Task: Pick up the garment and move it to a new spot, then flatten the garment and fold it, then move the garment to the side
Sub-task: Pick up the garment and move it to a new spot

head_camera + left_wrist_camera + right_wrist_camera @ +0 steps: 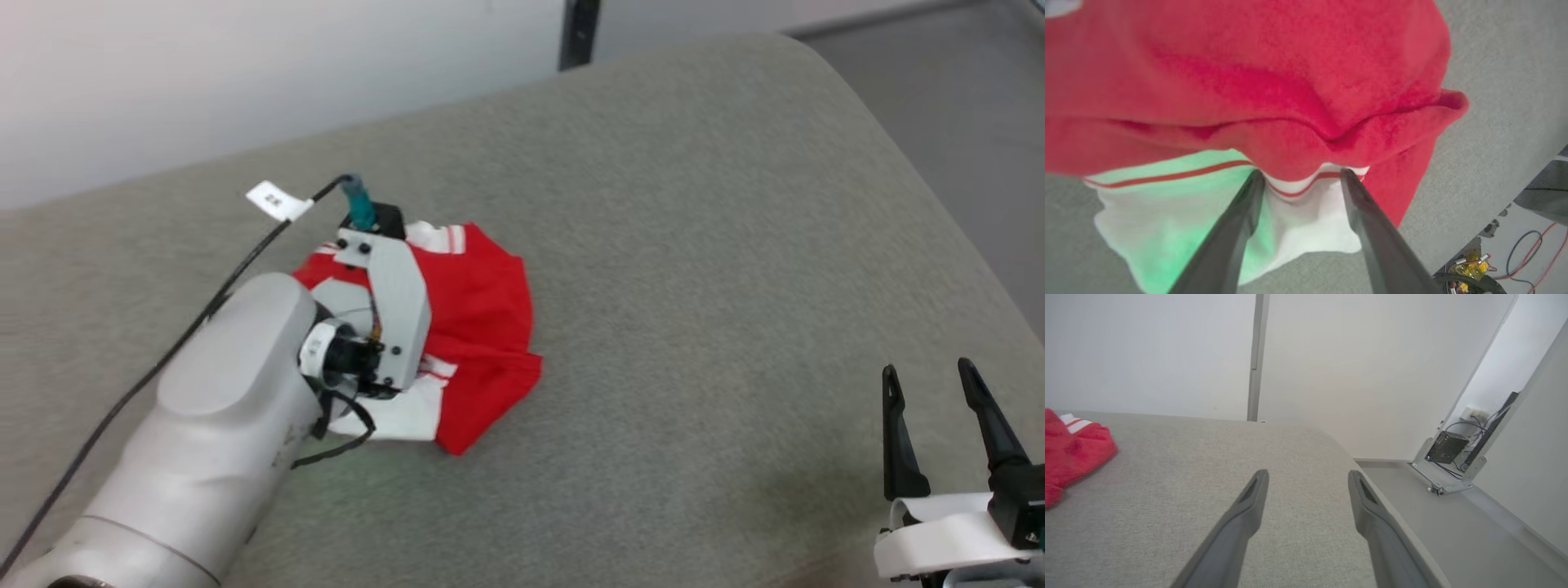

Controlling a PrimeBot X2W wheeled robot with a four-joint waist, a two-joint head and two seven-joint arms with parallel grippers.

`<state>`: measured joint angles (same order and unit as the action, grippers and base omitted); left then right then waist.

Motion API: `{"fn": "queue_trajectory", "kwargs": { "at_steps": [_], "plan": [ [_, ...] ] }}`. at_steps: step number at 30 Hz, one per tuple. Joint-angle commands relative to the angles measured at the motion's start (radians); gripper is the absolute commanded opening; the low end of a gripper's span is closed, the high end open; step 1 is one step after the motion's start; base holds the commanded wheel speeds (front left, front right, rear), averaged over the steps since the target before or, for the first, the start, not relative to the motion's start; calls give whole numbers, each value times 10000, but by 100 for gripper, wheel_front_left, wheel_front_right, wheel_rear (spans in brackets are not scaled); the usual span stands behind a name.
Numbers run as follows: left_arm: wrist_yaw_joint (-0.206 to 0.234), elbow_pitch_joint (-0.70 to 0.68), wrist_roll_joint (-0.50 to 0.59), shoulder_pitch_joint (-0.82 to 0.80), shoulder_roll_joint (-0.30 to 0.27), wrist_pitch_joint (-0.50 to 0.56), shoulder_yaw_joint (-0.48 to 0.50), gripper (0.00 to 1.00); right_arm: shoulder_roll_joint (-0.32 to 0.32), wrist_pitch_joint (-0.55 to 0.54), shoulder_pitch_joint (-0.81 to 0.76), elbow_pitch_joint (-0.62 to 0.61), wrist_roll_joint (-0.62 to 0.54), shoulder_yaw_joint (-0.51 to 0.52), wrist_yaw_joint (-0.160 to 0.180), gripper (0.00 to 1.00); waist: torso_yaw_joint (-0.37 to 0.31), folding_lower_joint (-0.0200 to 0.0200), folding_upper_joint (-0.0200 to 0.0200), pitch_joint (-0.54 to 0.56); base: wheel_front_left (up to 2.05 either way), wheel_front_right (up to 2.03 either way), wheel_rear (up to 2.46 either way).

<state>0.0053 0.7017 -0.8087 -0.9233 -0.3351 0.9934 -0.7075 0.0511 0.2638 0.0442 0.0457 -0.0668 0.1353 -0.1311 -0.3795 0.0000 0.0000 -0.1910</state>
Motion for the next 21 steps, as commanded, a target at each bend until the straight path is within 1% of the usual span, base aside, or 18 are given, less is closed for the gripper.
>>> {"fn": "queue_trajectory", "kwargs": {
  "at_steps": [1, 3, 5, 6, 9, 10, 12, 15, 21],
  "plan": [
    [-55, -124, 22, 68, 15, -186, 24, 100, -15, 11, -160, -1, -74, 13, 6, 100, 831, 0, 0, 818, 0, 0, 0],
    [-212, -374, 124, 79, 33, -465, -53, 100, -12, 11, -235, -5, -168, 2, 6, 100, 1116, 0, 0, 1078, 0, 0, 0],
    [-188, -527, 117, 141, 69, -759, 16, 100, -14, 11, -329, -28, -218, -21, 6, 100, 1399, 0, 0, 1305, 0, 0, 0],
    [-275, -638, 99, 194, 110, -912, 19, 100, -14, 13, -377, -64, -228, -13, 6, 100, 1550, 0, 0, 1431, 0, 0, 0],
    [-466, -1026, 105, 339, 17, -1446, 103, 100, -11, 11, -437, -124, -294, -121, 6, 100, 1889, 0, 0, 1698, 0, 0, 0],
    [-619, -1232, 91, 392, -17, -1713, 124, 100, -12, 13, -461, -198, -294, -160, 6, 100, 1995, 0, 0, 1780, 0, 0, 0],
    [-691, -1569, 84, 518, -206, -2331, 326, 100, -11, 11, -584, -321, -232, -192, 6, 100, 2205, 0, 0, 1921, 0, 0, 0],
    [-884, -2252, 283, 784, -528, -3576, 552, 100, -15, 11, -641, -523, -175, -255, 6, 100, 2486, 0, 0, 2065, 0, 0, 0],
    [-1024, -3660, 633, 2000, -1209, -6469, 1149, 100, -12, 13, -911, -670, -113, -414, 6, 100, 3007, 0, 0, 2347, 0, 0, 0]
  ]
}}
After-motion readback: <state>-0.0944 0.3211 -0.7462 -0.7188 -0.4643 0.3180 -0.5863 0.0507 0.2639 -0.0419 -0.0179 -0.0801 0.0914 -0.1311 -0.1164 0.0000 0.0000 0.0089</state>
